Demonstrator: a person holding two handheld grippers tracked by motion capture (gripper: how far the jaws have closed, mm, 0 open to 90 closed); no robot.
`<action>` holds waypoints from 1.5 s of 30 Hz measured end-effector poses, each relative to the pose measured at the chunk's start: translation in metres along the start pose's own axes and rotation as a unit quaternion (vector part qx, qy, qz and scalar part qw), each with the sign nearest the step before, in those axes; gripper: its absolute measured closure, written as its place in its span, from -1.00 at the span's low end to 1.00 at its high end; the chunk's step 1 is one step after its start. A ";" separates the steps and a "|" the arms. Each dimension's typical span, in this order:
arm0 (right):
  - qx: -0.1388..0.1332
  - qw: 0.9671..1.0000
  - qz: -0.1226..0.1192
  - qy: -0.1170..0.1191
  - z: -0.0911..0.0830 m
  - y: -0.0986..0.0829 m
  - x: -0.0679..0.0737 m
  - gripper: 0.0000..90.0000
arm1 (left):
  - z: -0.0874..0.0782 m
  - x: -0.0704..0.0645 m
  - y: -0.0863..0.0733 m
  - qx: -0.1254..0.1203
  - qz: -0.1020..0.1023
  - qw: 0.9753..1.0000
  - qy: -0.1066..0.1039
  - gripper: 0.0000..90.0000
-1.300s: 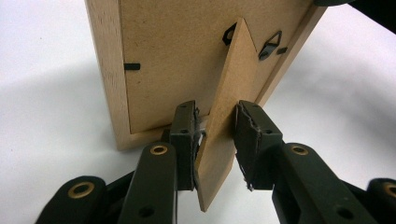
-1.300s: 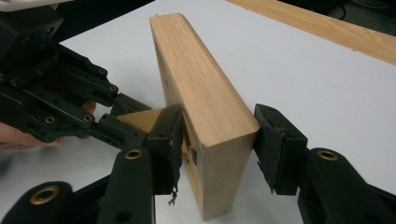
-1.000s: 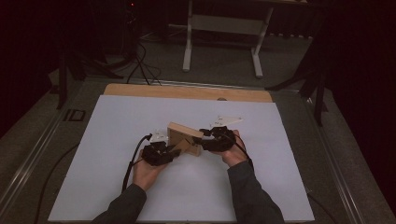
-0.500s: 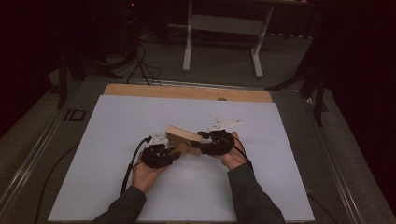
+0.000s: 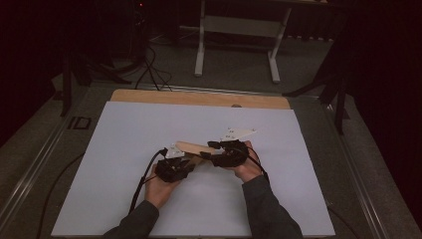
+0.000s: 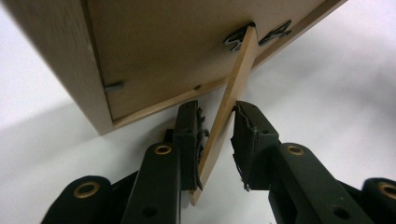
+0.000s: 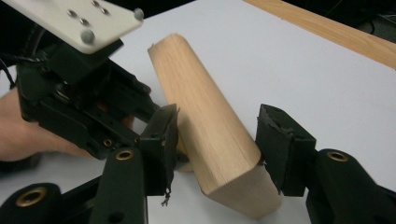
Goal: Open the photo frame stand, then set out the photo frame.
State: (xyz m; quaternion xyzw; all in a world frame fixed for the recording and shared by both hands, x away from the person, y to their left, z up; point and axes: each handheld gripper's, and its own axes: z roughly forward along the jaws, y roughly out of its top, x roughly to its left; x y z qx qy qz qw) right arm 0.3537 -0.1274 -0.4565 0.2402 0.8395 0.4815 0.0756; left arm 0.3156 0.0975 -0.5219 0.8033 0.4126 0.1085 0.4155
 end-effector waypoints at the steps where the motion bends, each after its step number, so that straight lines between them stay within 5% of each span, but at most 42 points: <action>1: -0.001 1.000 0.002 0.001 0.000 0.000 0.000 0.08 | 0.000 0.000 0.000 -0.001 -0.001 1.000 0.000 0.59; 15: -0.005 1.000 0.004 0.014 0.000 -0.005 0.004 0.08 | -0.003 0.004 -0.002 -0.007 -0.022 0.999 -0.027 0.49; 45: -0.021 0.999 -0.009 -0.024 -0.022 -0.010 0.006 -0.09 | -0.017 0.009 -0.006 -0.010 -0.021 1.000 -0.017 0.31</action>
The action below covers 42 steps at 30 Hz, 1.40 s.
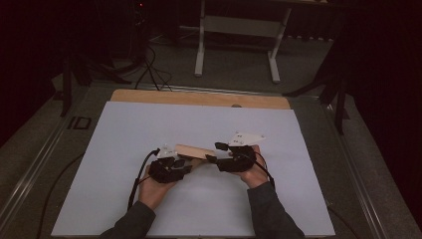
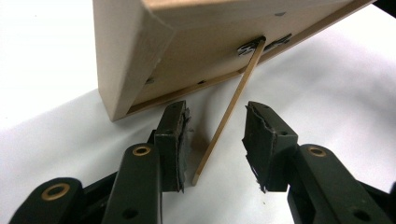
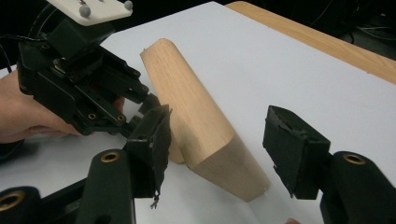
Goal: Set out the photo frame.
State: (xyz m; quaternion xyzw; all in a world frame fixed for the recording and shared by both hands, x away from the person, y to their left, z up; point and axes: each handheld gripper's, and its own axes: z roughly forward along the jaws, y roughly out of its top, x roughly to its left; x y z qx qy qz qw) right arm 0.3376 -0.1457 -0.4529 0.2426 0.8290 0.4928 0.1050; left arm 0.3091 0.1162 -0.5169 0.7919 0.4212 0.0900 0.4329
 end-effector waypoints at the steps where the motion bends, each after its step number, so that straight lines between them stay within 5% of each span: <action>1: -0.003 1.000 0.004 -0.001 -0.001 0.000 -0.001 -0.08 | 0.000 0.000 0.000 0.000 0.000 1.000 0.000 0.31; 18: -0.025 0.999 0.018 -0.011 -0.016 -0.002 -0.010 0.15 | -0.017 0.000 -0.001 -0.008 0.009 1.000 0.008 0.35; 30: -0.030 0.998 0.036 -0.051 -0.019 -0.005 -0.015 0.42 | -0.022 -0.005 0.000 -0.008 0.028 0.999 0.013 0.47; 34: -0.026 0.995 0.043 -0.080 -0.018 -0.008 -0.018 0.70 | -0.023 -0.007 0.001 -0.006 0.031 0.999 0.010 0.58; 42: -0.011 0.993 0.054 -0.101 -0.007 -0.016 -0.020 0.99 | -0.025 -0.009 0.003 -0.009 0.041 0.999 0.019 0.65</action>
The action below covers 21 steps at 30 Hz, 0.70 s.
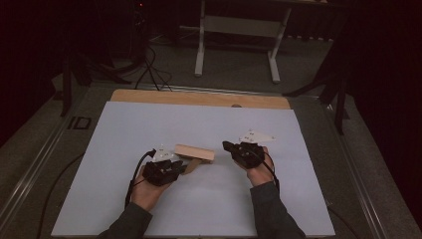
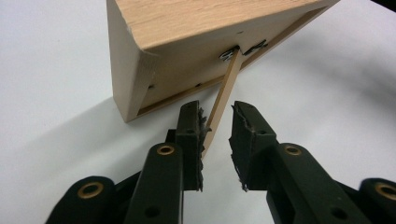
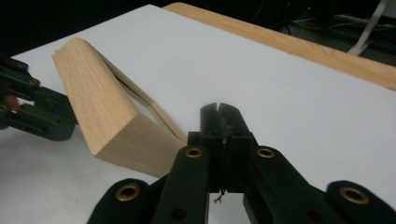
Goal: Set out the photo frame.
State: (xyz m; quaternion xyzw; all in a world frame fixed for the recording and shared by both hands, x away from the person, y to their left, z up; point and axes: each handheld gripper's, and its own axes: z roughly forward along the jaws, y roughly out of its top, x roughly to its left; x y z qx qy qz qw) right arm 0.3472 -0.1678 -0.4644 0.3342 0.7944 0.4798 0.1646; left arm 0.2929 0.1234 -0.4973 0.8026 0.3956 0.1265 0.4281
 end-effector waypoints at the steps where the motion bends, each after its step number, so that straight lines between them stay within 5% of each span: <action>1: 0.001 1.000 0.001 0.000 0.001 -0.001 0.000 0.99 | 0.000 0.000 0.000 -0.002 0.001 1.000 0.003 0.66; 10: 0.009 1.000 0.007 0.004 0.011 -0.005 0.001 0.99 | -0.002 0.001 0.005 -0.009 0.003 1.000 0.007 0.96; 21: 0.015 1.000 0.016 0.017 0.028 -0.008 0.005 0.99 | -0.001 0.002 0.010 -0.011 0.004 1.000 0.015 0.99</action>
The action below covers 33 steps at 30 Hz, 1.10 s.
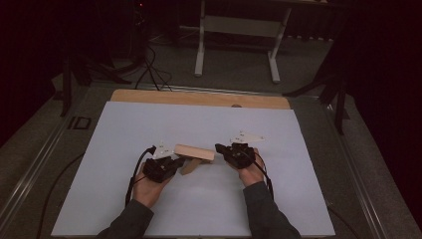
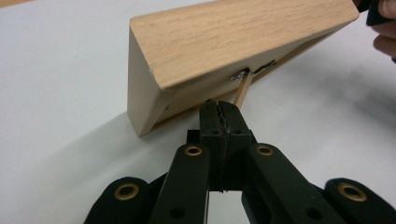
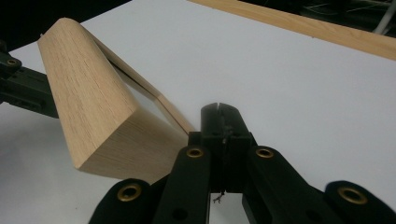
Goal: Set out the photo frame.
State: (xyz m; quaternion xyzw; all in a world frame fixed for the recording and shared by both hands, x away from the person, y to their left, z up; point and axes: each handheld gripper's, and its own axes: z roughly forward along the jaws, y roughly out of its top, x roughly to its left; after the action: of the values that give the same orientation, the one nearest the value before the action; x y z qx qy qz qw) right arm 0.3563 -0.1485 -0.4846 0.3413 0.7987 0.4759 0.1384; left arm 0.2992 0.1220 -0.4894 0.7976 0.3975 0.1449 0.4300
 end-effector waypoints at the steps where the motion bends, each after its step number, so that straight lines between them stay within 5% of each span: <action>1: -0.001 1.000 0.001 0.001 0.000 0.000 0.000 0.99 | 0.000 0.000 0.001 0.000 0.000 1.000 0.001 0.99; 33: 0.001 1.000 -0.008 0.012 0.005 -0.001 0.007 0.99 | 0.011 -0.004 0.010 0.000 -0.001 1.000 -0.003 0.99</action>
State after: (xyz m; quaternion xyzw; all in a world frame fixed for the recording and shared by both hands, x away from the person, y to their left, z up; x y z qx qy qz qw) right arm 0.3531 -0.1407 -0.4874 0.3293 0.8033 0.4783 0.1320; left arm 0.3079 0.1091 -0.4875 0.7977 0.3971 0.1424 0.4309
